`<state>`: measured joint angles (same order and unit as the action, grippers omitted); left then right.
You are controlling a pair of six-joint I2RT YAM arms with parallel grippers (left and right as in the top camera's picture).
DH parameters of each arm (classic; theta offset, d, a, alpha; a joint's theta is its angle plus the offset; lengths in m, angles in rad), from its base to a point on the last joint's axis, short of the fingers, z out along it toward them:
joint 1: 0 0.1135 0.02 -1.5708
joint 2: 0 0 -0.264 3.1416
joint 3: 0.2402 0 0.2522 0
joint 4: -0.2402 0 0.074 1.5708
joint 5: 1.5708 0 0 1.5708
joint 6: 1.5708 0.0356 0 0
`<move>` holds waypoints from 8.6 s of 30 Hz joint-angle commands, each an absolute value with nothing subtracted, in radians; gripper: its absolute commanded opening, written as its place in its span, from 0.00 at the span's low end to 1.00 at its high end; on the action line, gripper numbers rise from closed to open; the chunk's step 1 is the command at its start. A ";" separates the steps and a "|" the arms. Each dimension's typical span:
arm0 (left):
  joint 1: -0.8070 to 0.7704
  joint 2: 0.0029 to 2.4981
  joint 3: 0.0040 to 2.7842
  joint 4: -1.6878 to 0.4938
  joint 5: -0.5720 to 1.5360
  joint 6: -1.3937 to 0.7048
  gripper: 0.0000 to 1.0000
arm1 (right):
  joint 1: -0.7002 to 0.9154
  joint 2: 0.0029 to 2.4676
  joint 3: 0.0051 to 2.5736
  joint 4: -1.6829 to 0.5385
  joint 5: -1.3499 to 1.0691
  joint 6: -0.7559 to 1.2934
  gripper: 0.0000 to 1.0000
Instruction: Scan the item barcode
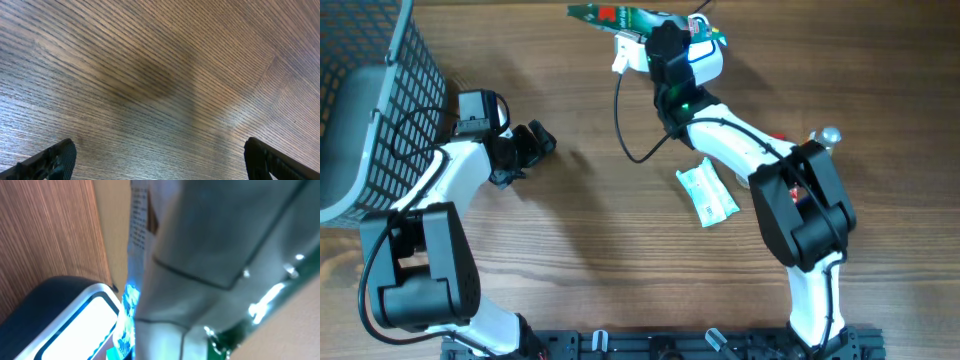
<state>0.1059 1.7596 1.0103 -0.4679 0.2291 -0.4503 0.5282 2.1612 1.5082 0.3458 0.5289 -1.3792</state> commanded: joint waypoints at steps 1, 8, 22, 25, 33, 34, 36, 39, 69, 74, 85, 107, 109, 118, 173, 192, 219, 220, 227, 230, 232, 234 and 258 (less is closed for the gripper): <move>0.115 1.740 1.027 -0.467 0.215 -0.450 1.00 | 0.522 2.177 1.517 0.364 0.508 -1.378 0.04; 0.115 1.740 1.027 -0.467 0.215 -0.450 1.00 | 0.522 2.177 1.516 0.252 0.421 -1.069 0.04; 0.115 1.740 1.027 -0.467 0.215 -0.450 1.00 | 0.522 2.177 1.513 0.111 0.333 -0.932 0.05; 0.115 1.740 1.027 -0.467 0.215 -0.450 1.00 | 0.513 2.177 1.513 0.112 0.334 -0.939 0.05; 0.115 1.740 1.027 -0.467 0.215 -0.450 1.00 | 0.478 2.089 1.513 0.174 0.410 -0.902 0.09; 0.115 1.740 1.027 -0.467 0.215 -0.450 1.00 | 0.481 2.073 1.513 0.157 0.422 -0.920 0.09; 0.115 1.740 1.027 -0.467 0.215 -0.450 1.00 | 0.487 2.023 1.513 0.098 0.434 -0.908 0.07; 0.115 1.740 1.027 -0.467 0.215 -0.450 1.00 | 0.505 1.900 1.513 -0.083 0.334 -0.731 0.07; 0.115 1.740 1.027 -0.467 0.215 -0.450 1.00 | 0.530 1.711 1.235 -0.719 -0.390 0.421 0.65; 0.115 1.740 1.027 -0.467 0.215 -0.450 1.00 | 0.530 1.711 1.235 -0.722 -0.312 0.421 0.76; 0.115 1.740 1.027 -0.467 0.215 -0.450 1.00 | 0.530 1.711 1.235 -0.714 -0.223 0.419 1.00; 0.115 1.740 1.027 -0.467 0.215 -0.450 1.00 | 0.530 1.711 1.235 -0.710 -0.224 0.422 1.00; 0.115 1.740 1.027 -0.467 0.215 -0.450 1.00 | 0.530 1.711 1.235 -0.710 -0.224 0.422 1.00; 0.115 1.740 1.027 -0.467 0.215 -0.450 1.00 | 0.530 1.711 1.235 -0.707 -0.224 0.422 0.99; 0.115 1.740 1.027 -0.467 0.215 -0.450 1.00 | 0.487 0.709 1.235 -0.966 0.002 0.393 1.00; 0.115 1.740 1.027 -0.467 0.215 -0.450 1.00 | 0.134 0.077 0.256 0.480 -0.054 -0.021 1.00; 0.115 1.740 1.027 -0.467 0.215 -0.450 1.00 | 0.122 0.004 0.005 0.002 -0.049 0.105 1.00; 0.115 1.740 1.027 -0.467 0.215 -0.450 1.00 | 0.122 0.004 0.005 0.002 -0.049 0.105 1.00; 0.115 1.740 1.027 -0.467 0.215 -0.450 1.00 | 0.122 0.004 0.005 0.002 -0.049 0.105 1.00; 0.115 1.740 1.027 -0.467 0.215 -0.450 1.00 | 0.122 0.004 0.005 0.002 -0.049 0.105 1.00; 0.115 1.740 1.027 -0.467 0.215 -0.450 1.00 | 0.122 0.004 0.005 0.002 -0.049 0.105 1.00; 0.115 1.740 1.027 -0.467 0.215 -0.450 1.00 | 0.122 0.004 0.005 0.002 -0.049 0.105 1.00; 0.115 0.979 1.027 -0.467 0.215 -0.450 1.00 | 0.122 0.004 0.005 0.002 -0.049 0.105 1.00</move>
